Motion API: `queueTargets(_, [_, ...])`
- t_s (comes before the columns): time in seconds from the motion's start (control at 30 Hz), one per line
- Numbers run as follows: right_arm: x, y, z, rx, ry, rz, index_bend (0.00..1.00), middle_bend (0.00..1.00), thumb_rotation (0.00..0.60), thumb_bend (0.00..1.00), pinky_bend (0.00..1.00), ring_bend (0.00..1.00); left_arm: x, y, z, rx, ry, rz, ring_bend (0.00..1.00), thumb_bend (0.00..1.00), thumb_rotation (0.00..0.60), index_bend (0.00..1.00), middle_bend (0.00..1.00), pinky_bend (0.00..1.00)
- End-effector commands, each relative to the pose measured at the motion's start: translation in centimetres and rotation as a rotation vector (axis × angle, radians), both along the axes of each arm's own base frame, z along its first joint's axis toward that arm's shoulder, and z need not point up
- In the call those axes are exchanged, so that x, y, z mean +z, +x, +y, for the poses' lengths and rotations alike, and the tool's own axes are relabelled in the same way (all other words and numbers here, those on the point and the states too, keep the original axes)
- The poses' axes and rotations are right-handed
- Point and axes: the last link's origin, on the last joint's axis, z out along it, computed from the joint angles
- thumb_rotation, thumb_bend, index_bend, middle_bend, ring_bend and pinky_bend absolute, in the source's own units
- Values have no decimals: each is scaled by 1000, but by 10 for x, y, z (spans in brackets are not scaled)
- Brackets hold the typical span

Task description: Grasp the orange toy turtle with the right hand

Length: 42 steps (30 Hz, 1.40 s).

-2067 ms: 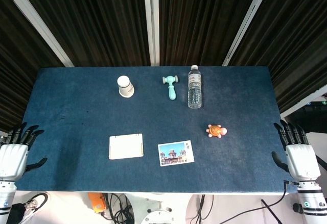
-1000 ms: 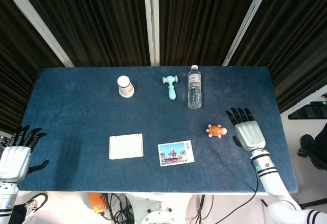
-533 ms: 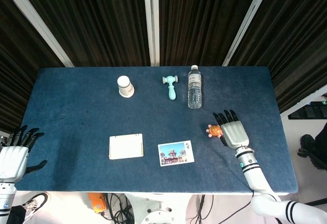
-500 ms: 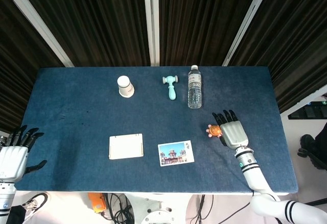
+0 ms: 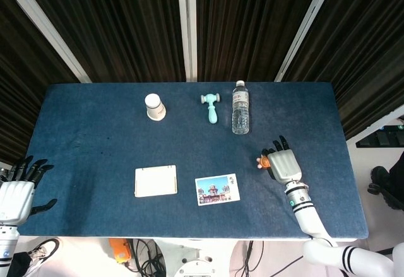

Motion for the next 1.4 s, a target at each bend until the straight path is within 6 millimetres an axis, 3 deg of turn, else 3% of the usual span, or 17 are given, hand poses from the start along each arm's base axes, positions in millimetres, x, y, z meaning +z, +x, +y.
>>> queueTargets(0.03, [-2, 0, 2, 6, -3, -4, 687, 697, 600, 390, 0, 340, 0, 1, 0, -3, 1, -1, 1, 94, 600, 228, 137, 49])
queueTargets(0.23, [-2, -1, 4, 58, -37, -16, 990, 923, 600, 447, 0, 486, 0, 1, -1, -4, -1, 1, 1, 94, 600, 227, 137, 49])
queueTargets(0.37, [-3, -4, 5, 63, -38, -30, 991, 936, 600, 428, 0, 495, 0, 1, -1, -3, -3, 3, 1, 94, 600, 227, 137, 49])
queueTargets(0.43, [-3, -7, 5, 57, -21, -23, 886, 861, 600, 352, 0, 457, -1, 1, 0, -2, -5, 3, 1, 94, 600, 227, 137, 49])
queueTargets(0.47, [-3, -8, 6, 49, -6, -19, 786, 794, 600, 292, 0, 415, -1, 1, 0, -2, -6, 4, 2, 94, 600, 228, 137, 49])
queueTargets(0.57, [0, -8, 9, 31, 45, -25, 352, 472, 600, 84, 0, 199, 0, 3, 0, -7, -6, 3, 2, 94, 600, 228, 137, 49])
queueTargets(0.67, [7, -5, 12, 47, 40, -23, 125, 270, 600, 28, 0, 52, 0, 3, 0, -10, -4, 1, 1, 93, 600, 226, 137, 50])
queueTargets(0.83, [10, -4, 16, 42, 39, -7, 33, 159, 600, 26, 0, 0, -1, 3, -1, -12, -8, 3, 1, 94, 600, 226, 137, 50])
queueTargets(1.0, [9, -6, 16, 15, 45, 44, 8, 190, 600, 49, 0, 0, 0, 3, -2, -12, -4, 2, 2, 94, 600, 226, 137, 49])
queueTargets(1.07, [7, -6, 15, 3, 42, 58, 62, 277, 600, 88, 0, 5, 0, 3, -2, -10, -4, 1, 1, 94, 600, 226, 137, 49])
queueTargets(1.13, [6, -4, 13, 5, 27, 63, 179, 339, 600, 130, 0, 40, 0, 3, -1, -8, -4, 0, 1, 94, 600, 226, 137, 50])
queueTargets(1.27, [1, -4, 10, 58, -25, 50, 610, 603, 600, 279, 0, 244, 0, 1, -1, -4, -3, -1, 1, 94, 600, 226, 137, 49])
queueTargets(1.4, [-5, -5, 12, 94, -39, 32, 929, 845, 600, 365, 0, 389, 1, 0, -1, -1, -2, -3, 1, 94, 600, 226, 137, 49])
